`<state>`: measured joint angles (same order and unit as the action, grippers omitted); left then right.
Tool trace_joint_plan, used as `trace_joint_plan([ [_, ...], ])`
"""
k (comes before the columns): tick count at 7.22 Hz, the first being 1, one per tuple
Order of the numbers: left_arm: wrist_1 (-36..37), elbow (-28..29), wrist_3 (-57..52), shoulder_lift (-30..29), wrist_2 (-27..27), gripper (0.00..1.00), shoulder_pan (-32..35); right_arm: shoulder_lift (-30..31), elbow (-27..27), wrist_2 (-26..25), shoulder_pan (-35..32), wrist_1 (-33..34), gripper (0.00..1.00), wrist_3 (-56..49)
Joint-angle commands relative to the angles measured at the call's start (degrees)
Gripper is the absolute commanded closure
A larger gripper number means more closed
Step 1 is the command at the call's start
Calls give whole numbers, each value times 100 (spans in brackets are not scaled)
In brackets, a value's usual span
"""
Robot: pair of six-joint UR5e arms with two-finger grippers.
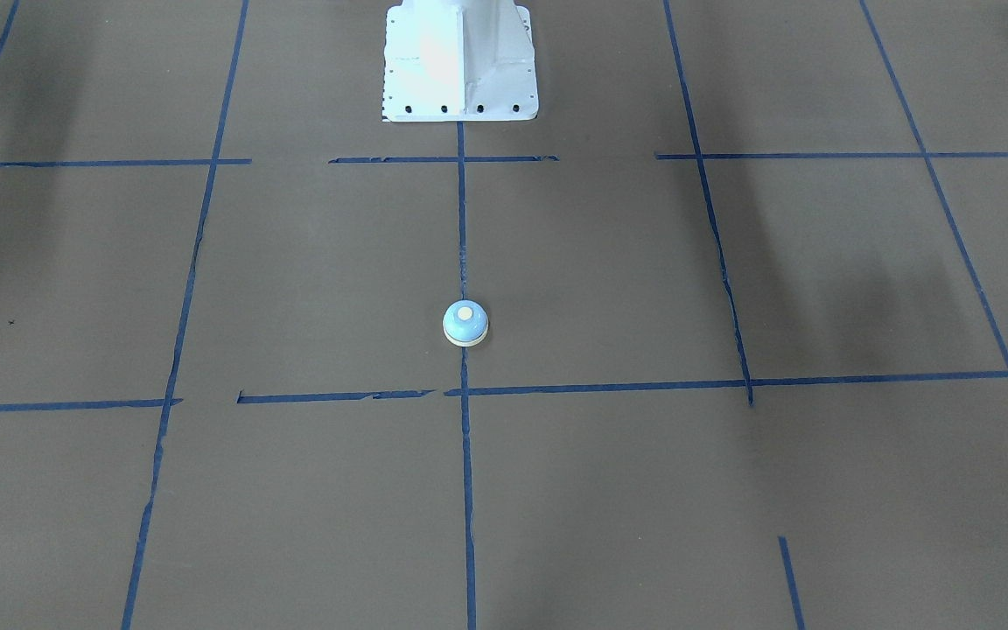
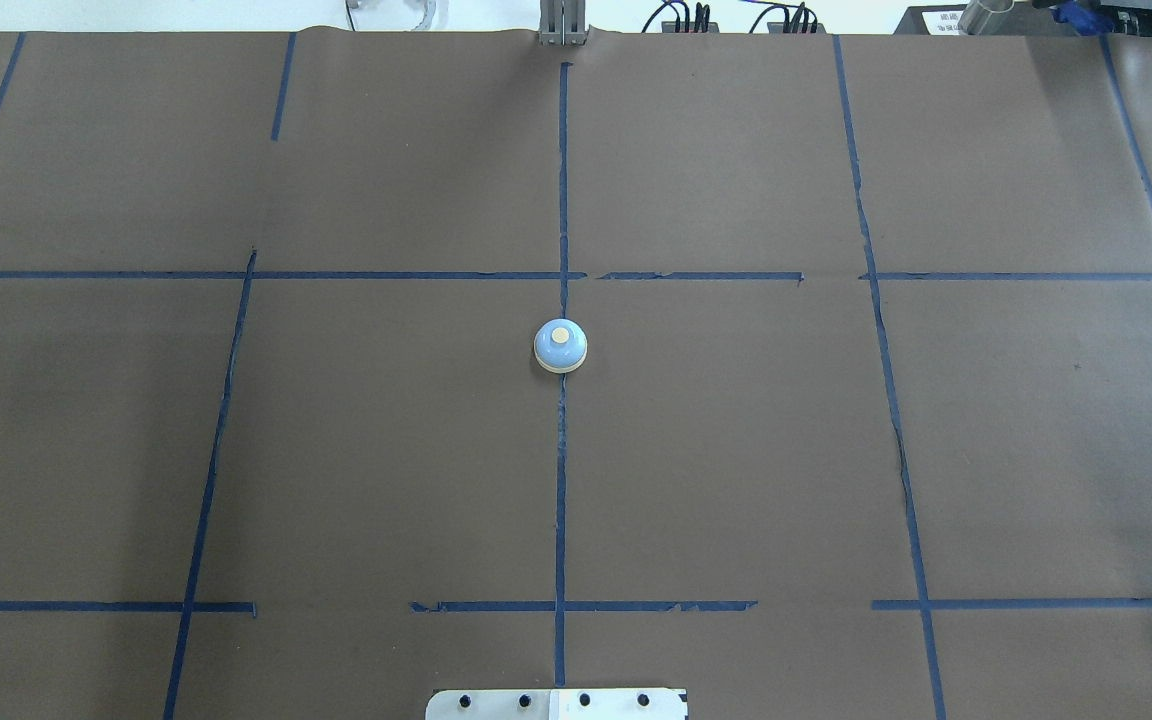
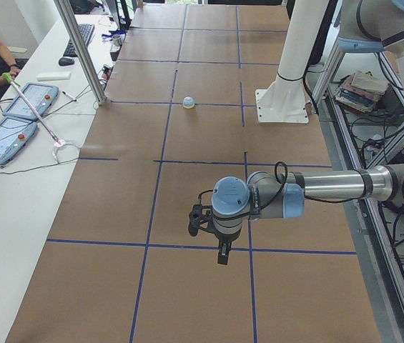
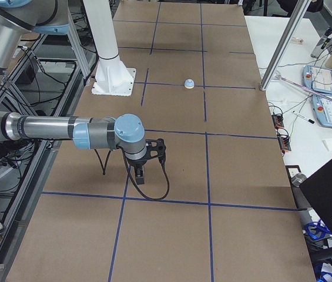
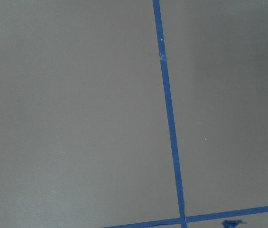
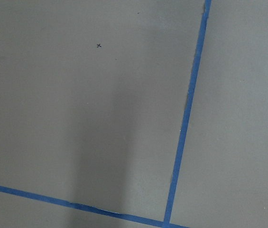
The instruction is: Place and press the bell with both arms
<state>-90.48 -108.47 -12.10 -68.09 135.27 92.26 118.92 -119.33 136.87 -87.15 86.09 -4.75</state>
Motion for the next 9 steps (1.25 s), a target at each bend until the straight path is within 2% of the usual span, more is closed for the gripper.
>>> trace_joint_plan([
  [1,264,-42,41,-430,-36,0,-15,-88,51,-222,23,4,0,0],
  [3,1449,-611,15,-679,-53,0,-41,-324,33,-178,14,336,0,0],
  [4,1454,-614,-3,-662,-167,0,-41,-509,24,-108,23,599,0,9],
  [5,1402,-640,-12,-653,-568,0,-50,-606,41,127,14,828,0,9],
  [8,1331,-631,-29,-486,-537,0,-67,-494,50,304,23,839,0,96],
  [9,1313,-623,-38,-408,-537,0,-120,-519,24,245,-212,830,0,88],
])
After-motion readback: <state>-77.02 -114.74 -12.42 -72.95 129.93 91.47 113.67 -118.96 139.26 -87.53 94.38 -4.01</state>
